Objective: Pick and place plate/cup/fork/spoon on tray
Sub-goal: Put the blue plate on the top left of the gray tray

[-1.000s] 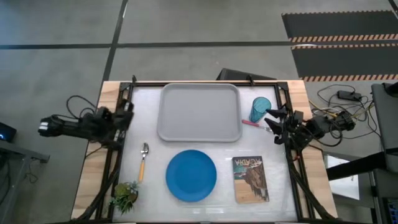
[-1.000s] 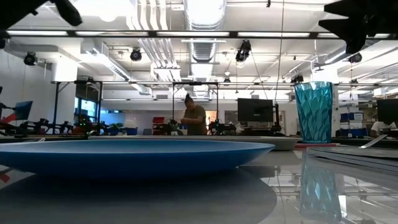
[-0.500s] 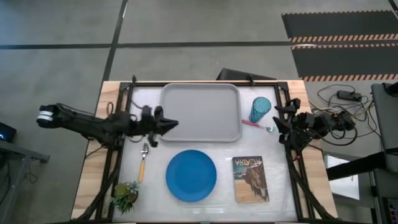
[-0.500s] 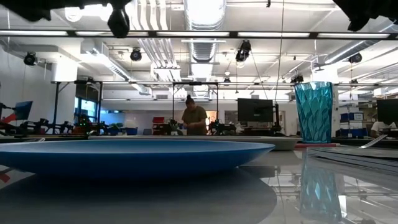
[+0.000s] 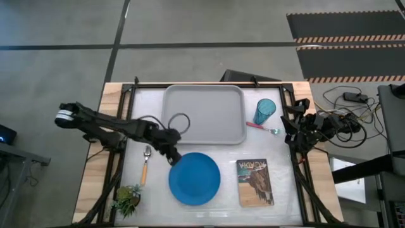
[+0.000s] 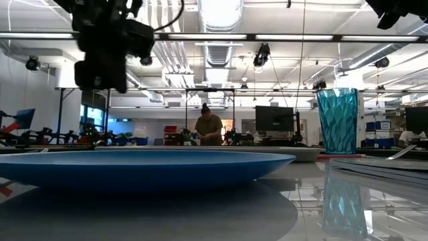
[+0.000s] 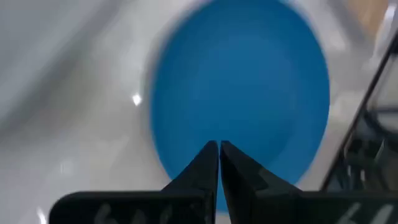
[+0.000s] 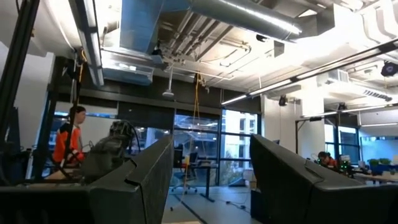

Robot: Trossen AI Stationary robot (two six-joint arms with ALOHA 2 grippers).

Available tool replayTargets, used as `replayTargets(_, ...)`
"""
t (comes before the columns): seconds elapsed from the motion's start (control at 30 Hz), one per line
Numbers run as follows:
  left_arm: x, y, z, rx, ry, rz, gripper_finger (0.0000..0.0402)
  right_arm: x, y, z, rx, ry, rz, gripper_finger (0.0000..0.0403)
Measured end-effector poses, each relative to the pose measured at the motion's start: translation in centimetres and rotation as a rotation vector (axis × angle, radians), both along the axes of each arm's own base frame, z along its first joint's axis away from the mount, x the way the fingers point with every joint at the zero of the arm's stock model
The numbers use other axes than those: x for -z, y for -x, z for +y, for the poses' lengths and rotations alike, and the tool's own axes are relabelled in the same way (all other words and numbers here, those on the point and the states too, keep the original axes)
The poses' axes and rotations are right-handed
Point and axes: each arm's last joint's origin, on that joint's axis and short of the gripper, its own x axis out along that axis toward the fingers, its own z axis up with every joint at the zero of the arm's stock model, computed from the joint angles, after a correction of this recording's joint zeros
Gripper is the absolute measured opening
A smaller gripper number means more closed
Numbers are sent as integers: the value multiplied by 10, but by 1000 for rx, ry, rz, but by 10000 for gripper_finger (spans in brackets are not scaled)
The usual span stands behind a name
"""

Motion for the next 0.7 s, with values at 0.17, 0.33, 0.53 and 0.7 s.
replayTargets(0.17,17,-2,-5,-15,57,92,0,1,-1,0,1,4,15,201)
replayTargets(0.33,20,-3,-1,-54,22,99,0,2,-1,0,1,6,22,201)
replayTargets(0.53,25,-3,2,-77,0,98,46,2,-1,0,3,8,23,201)
replayTargets(0.7,35,-5,4,-103,-91,117,117,2,-1,0,3,9,23,201)
